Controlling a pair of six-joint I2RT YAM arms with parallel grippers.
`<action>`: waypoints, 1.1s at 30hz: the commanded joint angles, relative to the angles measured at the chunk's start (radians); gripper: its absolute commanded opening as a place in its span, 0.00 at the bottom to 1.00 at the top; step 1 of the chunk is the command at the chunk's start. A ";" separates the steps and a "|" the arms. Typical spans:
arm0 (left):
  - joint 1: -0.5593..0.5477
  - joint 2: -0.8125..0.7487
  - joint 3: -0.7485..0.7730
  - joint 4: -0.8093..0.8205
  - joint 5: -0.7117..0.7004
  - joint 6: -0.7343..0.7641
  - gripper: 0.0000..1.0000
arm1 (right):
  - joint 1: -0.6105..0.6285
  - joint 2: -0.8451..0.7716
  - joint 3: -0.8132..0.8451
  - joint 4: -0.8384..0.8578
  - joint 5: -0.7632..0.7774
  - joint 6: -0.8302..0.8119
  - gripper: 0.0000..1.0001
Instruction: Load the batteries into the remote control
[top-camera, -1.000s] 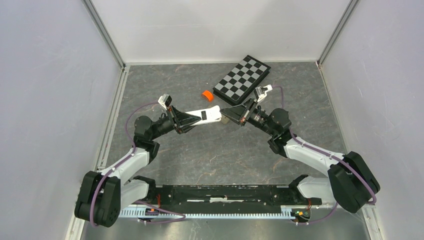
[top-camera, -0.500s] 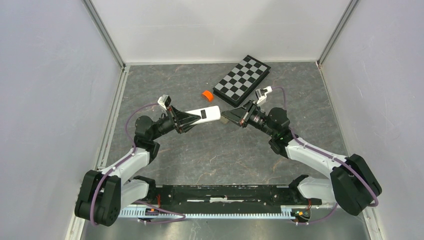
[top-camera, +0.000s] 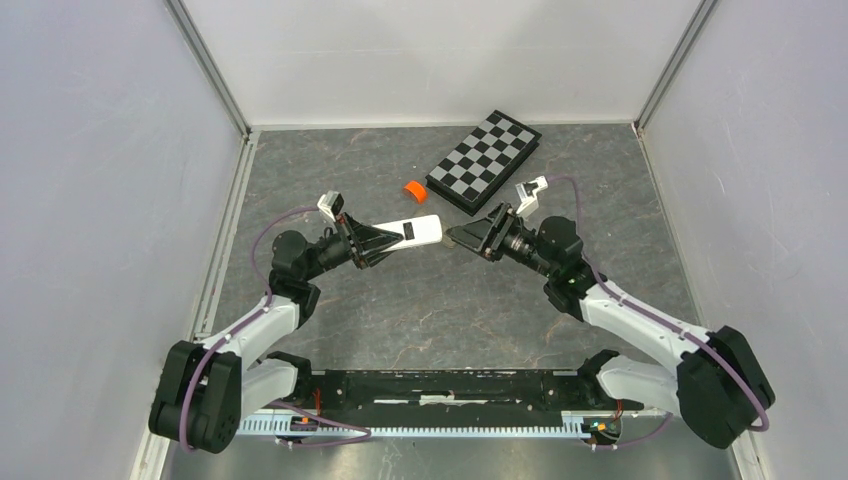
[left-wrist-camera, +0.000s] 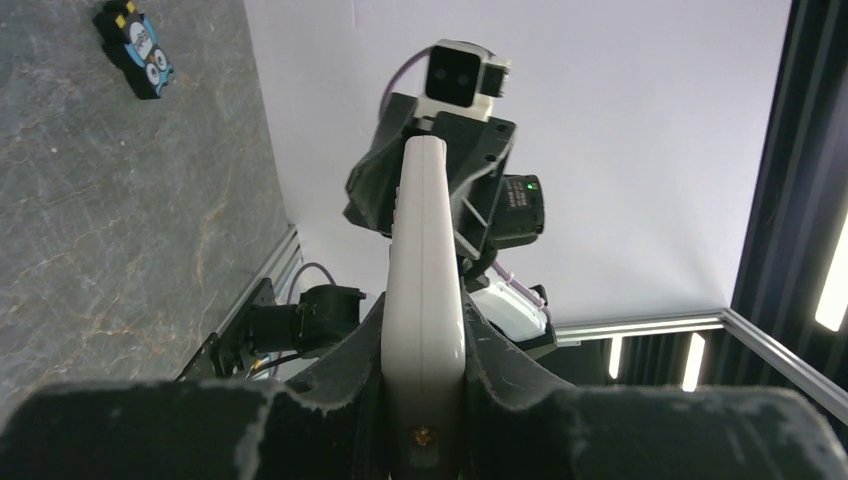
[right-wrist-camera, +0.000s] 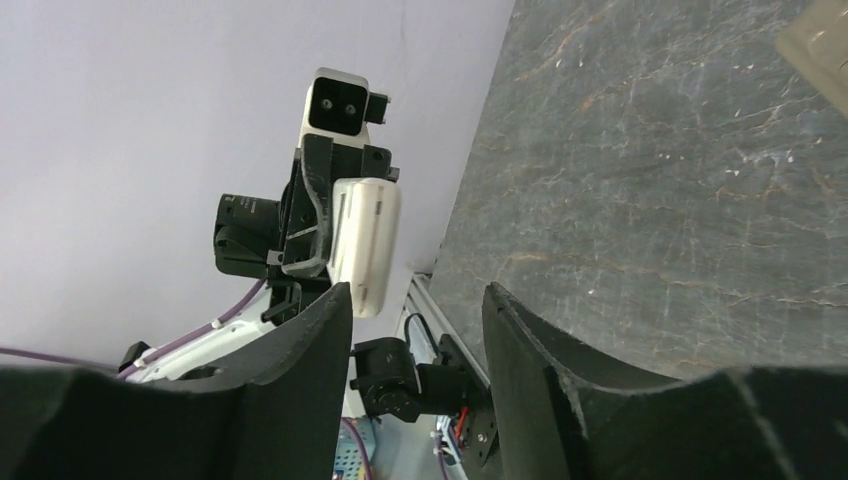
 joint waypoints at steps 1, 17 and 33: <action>-0.004 -0.015 0.017 -0.042 0.013 0.095 0.02 | -0.003 -0.068 0.041 -0.084 0.065 -0.089 0.59; -0.003 -0.021 0.064 -0.031 0.111 0.126 0.02 | 0.001 0.069 0.120 0.058 -0.094 -0.102 0.80; -0.004 -0.042 0.099 0.053 0.105 0.009 0.02 | 0.024 0.134 0.017 0.288 -0.143 -0.034 0.20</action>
